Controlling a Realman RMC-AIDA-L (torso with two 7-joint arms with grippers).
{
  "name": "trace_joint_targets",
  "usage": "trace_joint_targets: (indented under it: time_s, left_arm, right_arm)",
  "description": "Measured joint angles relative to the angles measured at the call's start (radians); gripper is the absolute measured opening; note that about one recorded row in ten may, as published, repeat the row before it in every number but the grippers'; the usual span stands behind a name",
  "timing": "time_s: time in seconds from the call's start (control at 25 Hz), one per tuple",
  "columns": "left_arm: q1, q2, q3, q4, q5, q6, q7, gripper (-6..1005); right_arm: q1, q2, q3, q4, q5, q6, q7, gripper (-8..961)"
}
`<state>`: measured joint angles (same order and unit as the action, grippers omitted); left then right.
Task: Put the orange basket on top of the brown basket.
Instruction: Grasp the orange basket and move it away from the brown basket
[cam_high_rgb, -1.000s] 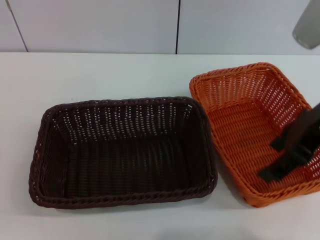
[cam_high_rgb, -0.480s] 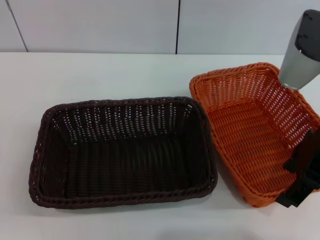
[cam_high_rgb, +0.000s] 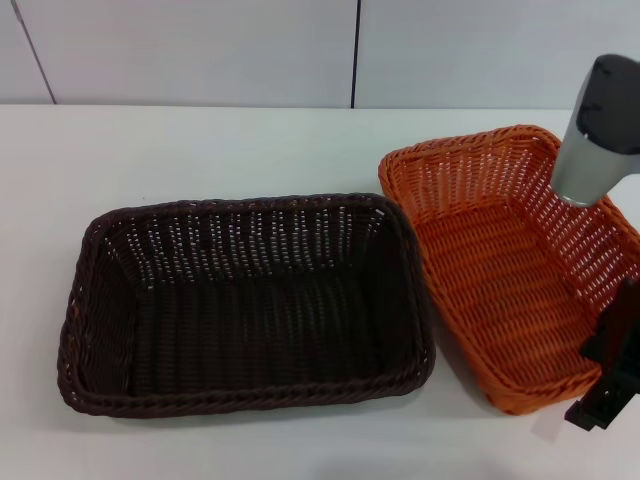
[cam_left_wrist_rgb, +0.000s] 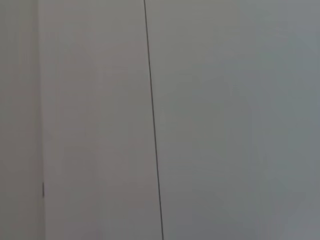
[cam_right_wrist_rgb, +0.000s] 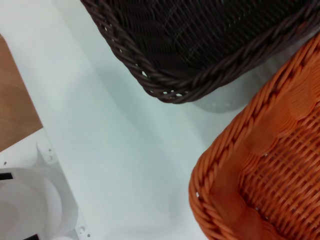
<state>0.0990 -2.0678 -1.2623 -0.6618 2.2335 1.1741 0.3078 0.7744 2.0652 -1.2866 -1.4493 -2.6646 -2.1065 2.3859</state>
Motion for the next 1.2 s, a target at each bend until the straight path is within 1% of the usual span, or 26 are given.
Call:
trace_joint_targets:
  time_s: [0.16,0.52,0.72,0.88,1.08,1.2]
  left_arm:
    - [0.001,0.000,0.000,0.006,-0.005,-0.004,-0.003,785]
    - [0.003,0.002,0.000,0.013,-0.006,-0.004,-0.004,785]
    - [-0.002,0.003,-0.002,0.033,-0.006,-0.003,-0.004,785]
    - [-0.005,0.003,-0.004,0.039,-0.006,0.001,-0.005,785]
    - [-0.009,0.003,-0.007,0.054,-0.006,0.004,-0.006,785]
    - [-0.013,0.004,-0.008,0.064,-0.006,0.005,-0.007,785]
  right_arm:
    - [0.000,0.001,-0.011,0.044,-0.005,0.040,-0.011,822]
    - [0.005,0.008,-0.102,0.172,-0.026,0.139,-0.010,821]
    - [-0.002,0.009,-0.111,0.154,-0.041,0.158,-0.002,820]
    - [-0.004,0.011,-0.155,0.142,-0.099,0.200,0.035,819]
    - [0.004,0.011,-0.216,0.158,-0.122,0.253,0.065,660]
    - [0.010,0.010,-0.251,0.174,-0.126,0.271,0.070,595]
